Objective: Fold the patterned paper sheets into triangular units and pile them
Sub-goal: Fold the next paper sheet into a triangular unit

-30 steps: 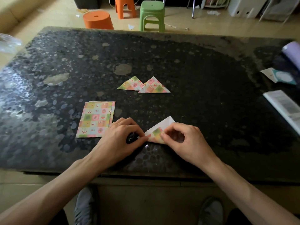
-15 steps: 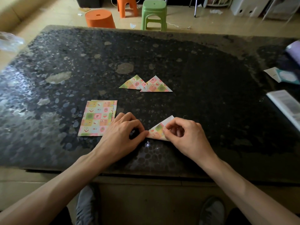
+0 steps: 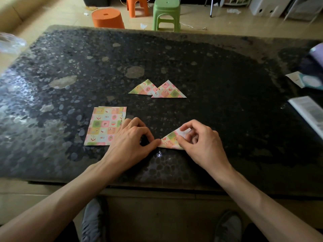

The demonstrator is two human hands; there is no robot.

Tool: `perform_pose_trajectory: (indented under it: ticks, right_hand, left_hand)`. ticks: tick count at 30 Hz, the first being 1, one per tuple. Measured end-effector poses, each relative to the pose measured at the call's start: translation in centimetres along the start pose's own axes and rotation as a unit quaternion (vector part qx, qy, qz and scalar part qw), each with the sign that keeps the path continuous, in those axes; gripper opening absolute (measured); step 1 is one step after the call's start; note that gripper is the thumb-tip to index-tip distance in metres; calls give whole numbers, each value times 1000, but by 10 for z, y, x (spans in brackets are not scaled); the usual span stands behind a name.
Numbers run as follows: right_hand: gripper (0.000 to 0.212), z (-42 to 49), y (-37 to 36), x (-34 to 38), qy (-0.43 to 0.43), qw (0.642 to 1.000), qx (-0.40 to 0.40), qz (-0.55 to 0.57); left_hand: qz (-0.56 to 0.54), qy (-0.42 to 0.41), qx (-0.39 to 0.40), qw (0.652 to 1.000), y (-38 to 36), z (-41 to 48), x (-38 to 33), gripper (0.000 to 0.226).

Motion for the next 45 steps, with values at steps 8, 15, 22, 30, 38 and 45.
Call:
perform_pose_trajectory:
  ticks: [8, 15, 22, 30, 38, 45]
  right_hand:
    - [12, 1, -1, 0, -8, 1000, 12, 0]
    - [12, 2, -1, 0, -13, 1000, 17, -5]
    - [11, 4, -2, -1, -14, 1000, 27, 4]
    - [8, 2, -4, -1, -15, 999, 31, 2]
    - [8, 3, -4, 0, -19, 999, 36, -11]
    - [7, 3, -4, -1, -21, 999, 41, -7]
  left_hand:
    - [-1, 28, 2, 1000, -1, 2, 1, 27]
    - [8, 49, 8, 999, 1, 4, 3, 32]
    - [-2, 55, 15, 998, 1, 5, 3, 31]
    - [4, 57, 21, 998, 2, 6, 1, 30]
    - [-7, 53, 51, 997, 5, 8, 5, 22]
    - [-89, 40, 69, 993, 11, 14, 16, 25]
Point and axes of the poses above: each hand's wrist, its own z-axis towards the middle knuckle, its own y-axis out of the back of the hand, x = y × z, the point moved 6 cm from there along z, towards the middle knuckle, and after that the axes turned 3 degrees about z, right-handed, at the moved point
